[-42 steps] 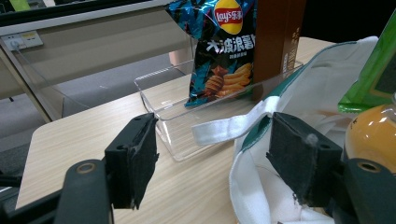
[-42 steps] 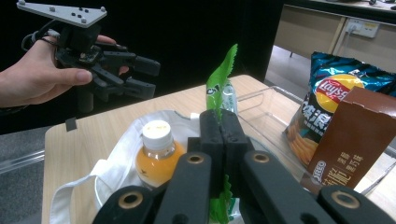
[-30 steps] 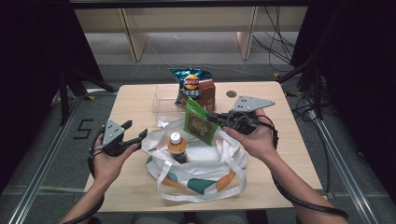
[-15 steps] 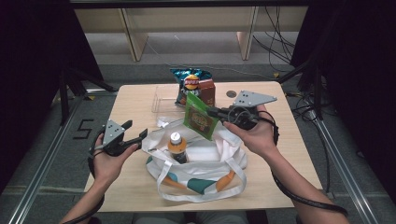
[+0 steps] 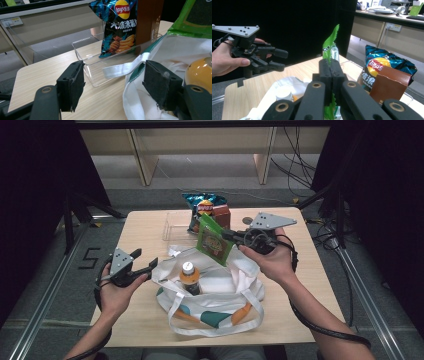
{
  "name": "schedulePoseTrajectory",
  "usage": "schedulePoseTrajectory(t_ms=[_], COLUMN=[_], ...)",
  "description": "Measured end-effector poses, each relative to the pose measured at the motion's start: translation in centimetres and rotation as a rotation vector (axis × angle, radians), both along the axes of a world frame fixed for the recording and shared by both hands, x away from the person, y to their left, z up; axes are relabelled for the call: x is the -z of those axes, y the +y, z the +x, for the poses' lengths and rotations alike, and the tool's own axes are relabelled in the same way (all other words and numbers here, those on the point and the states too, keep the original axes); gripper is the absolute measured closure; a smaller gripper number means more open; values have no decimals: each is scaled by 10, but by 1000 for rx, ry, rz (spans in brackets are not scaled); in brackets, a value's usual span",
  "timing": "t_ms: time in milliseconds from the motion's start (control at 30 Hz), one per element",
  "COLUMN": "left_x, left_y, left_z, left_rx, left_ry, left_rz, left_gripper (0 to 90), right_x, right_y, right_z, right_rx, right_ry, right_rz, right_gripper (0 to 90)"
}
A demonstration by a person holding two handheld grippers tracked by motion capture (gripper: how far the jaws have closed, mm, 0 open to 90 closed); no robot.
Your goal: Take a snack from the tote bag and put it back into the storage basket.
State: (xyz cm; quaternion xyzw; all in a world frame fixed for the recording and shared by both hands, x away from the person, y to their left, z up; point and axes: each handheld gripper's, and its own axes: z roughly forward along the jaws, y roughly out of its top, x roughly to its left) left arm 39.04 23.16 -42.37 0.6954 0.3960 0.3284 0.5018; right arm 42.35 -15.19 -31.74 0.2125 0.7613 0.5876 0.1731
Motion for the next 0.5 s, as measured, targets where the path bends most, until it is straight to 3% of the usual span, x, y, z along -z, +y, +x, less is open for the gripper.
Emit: schedulePoseTrajectory(t_ms=[133, 167, 200, 333, 367, 500], left_x=[0, 0, 0, 0, 0, 0], left_y=[0, 0, 0, 0, 0, 0], left_z=[0, 0, 0, 0, 0, 0], left_rx=[0, 1, 1, -1, -1, 0], left_ry=[1, 0, 0, 1, 1, 1], left_rz=[0, 0, 0, -3, -1, -3], left_gripper=[321, 321, 321, 321, 321, 321], right_x=[0, 0, -1, -2, -4, -6], right_y=[1, 0, 0, 0, 0, 1], right_z=[0, 3, 2, 2, 4, 6], right_rx=[0, -5, -2, 3, 3, 1], right_ry=[31, 1, 20, 22, 2, 7], right_rz=[15, 15, 10, 21, 14, 16], right_gripper=[900, 900, 900, 900, 900, 900])
